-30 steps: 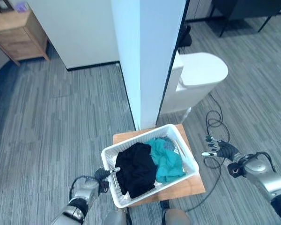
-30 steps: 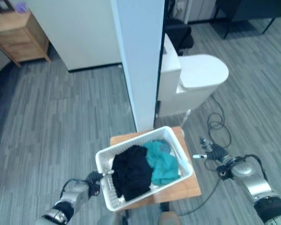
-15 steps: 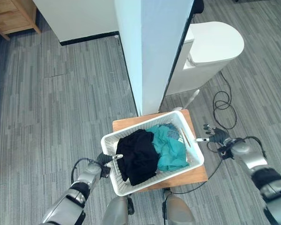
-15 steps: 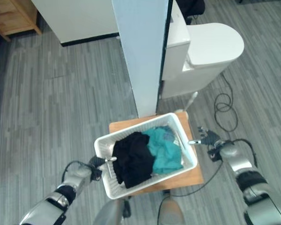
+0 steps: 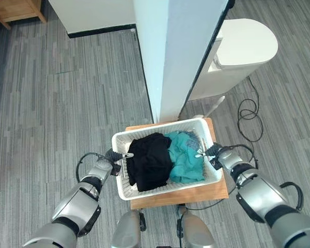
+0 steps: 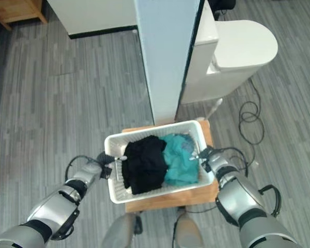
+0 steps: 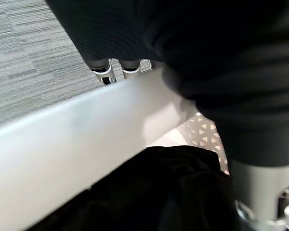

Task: Grab the laundry basket,head to the washer,open it,put in the laundry and shut it.

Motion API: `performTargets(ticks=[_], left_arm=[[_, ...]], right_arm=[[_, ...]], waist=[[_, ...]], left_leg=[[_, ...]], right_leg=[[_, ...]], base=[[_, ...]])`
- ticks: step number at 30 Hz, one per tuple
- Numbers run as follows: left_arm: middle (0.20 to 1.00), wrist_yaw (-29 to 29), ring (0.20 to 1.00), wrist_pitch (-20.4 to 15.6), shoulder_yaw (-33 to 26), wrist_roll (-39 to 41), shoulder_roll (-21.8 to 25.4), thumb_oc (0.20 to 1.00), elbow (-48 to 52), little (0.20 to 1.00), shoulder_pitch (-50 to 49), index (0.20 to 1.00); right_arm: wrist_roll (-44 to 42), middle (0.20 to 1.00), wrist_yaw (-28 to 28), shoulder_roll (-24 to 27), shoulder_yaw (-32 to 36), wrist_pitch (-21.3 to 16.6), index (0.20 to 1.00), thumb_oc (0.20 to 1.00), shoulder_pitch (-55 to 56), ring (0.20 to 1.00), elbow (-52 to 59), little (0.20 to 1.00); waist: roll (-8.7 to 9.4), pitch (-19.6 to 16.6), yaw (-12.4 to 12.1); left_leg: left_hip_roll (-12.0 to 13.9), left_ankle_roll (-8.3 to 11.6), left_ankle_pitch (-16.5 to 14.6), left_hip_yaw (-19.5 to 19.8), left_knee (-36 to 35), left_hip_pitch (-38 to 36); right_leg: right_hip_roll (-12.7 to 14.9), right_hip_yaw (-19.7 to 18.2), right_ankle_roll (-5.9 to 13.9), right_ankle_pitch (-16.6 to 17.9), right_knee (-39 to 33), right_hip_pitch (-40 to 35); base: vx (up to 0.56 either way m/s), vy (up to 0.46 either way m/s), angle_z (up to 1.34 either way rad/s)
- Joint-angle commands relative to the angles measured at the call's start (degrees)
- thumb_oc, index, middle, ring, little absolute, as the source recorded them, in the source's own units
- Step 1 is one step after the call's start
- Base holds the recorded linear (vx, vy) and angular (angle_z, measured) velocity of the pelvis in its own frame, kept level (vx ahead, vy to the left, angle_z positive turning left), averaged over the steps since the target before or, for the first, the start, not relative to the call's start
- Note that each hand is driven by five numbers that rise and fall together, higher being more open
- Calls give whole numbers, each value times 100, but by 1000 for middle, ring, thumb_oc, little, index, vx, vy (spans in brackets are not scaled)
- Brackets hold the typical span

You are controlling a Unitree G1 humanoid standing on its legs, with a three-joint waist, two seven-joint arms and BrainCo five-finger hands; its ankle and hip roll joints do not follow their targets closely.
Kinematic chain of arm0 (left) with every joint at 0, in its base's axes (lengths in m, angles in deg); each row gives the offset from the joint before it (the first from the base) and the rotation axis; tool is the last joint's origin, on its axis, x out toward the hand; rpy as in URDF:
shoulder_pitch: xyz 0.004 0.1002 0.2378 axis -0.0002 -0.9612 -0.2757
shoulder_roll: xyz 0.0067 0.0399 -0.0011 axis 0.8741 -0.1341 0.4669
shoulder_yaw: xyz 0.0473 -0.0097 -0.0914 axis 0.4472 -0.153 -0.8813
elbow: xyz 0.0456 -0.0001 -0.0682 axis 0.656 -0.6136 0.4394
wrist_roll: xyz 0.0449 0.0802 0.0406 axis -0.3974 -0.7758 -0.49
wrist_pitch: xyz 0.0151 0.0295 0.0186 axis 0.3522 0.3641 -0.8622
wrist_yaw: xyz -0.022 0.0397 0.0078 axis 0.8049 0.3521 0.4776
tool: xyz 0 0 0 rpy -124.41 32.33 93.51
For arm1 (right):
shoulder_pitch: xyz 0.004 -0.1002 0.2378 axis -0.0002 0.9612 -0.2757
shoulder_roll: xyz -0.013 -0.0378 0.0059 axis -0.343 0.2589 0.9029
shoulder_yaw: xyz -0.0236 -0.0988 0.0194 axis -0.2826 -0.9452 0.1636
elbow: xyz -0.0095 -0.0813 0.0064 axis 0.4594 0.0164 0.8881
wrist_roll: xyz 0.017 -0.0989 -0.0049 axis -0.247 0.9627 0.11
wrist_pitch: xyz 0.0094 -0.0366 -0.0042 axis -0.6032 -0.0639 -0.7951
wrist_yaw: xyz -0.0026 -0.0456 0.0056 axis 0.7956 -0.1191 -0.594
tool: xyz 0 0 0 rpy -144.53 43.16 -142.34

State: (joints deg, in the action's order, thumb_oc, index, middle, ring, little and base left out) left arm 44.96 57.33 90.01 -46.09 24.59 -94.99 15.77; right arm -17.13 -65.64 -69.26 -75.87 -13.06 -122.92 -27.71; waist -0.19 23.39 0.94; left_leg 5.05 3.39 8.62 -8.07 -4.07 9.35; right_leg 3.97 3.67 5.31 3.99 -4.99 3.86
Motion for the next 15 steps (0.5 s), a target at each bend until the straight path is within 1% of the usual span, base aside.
performTargets(ticks=[1, 6, 7, 8, 9, 11, 13, 15], left_arm=[[1000, -24, 1000, 169, 354, -51, -427, 1000, -733, 1000, 357, 1000], [1000, 12, 1000, 162, 529, -194, -520, 1000, -656, 1000, 414, 1000], [529, 26, 529, 153, 599, -258, -498, 529, -622, 529, 421, 529], [457, 26, 457, 153, 599, -258, -498, 457, -622, 457, 420, 457], [200, 101, 200, 168, 731, -537, -455, 200, -662, 200, 420, 200], [200, 141, 200, 174, 782, -660, -416, 200, -686, 200, 425, 200], [200, 157, 200, 133, 953, -1101, -283, 200, -686, 200, 430, 200], [200, 157, 200, 133, 953, -1102, -282, 200, -686, 200, 430, 200]], right_arm=[[346, 1000, -37, -132, -253, 68, 1000, 1000, -242, 1000, -422, 1000], [492, 1000, -91, -118, -232, 45, 1000, 1000, -162, 1000, -602, 1000], [400, 846, -126, -102, -192, 20, 846, 846, -94, 846, -563, 846], [400, 639, -126, -101, -192, 20, 639, 639, -93, 639, -563, 639], [328, 200, -134, -81, -171, -14, 200, 200, -80, 200, -554, 200], [304, 200, -123, -84, -172, -29, 200, 200, -94, 200, -548, 200], [214, 200, -216, -71, -165, -107, 200, 200, -110, 200, -389, 200], [214, 200, -216, -72, -164, -107, 200, 200, -109, 200, -388, 200]], waist=[[155, 68, -114], [161, 119, -183], [173, 152, -203], [173, 150, -203], [197, 187, -214], [208, 199, -222], [245, 244, -222], [246, 243, -223]], left_leg=[[-62, 66, -536, 655, 673, 342], [-99, 53, -536, 753, 737, 491], [-115, 43, -537, 783, 760, 539], [-116, 43, -538, 784, 761, 542], [-120, 32, -542, 808, 783, 601], [-122, 29, -546, 813, 790, 616], [-136, 11, -550, 829, 794, 664], [-136, 10, -551, 827, 796, 666]], right_leg=[[180, 224, 25, 74, 489, 728], [199, 284, 34, 69, 510, 786], [197, 291, 40, 75, 524, 817], [197, 291, 40, 75, 525, 819], [196, 287, 46, 86, 533, 858], [190, 285, 49, 92, 536, 880], [173, 233, 63, 117, 530, 946], [173, 231, 63, 117, 531, 948]], base=[[-13, 4, 15], [-9, 1, 19], [-11, -2, 11], [-20, 6, 8], [-9, 8, 4], [0, 0, 0], [-5, 9, -2], [-4, 3, -2]])
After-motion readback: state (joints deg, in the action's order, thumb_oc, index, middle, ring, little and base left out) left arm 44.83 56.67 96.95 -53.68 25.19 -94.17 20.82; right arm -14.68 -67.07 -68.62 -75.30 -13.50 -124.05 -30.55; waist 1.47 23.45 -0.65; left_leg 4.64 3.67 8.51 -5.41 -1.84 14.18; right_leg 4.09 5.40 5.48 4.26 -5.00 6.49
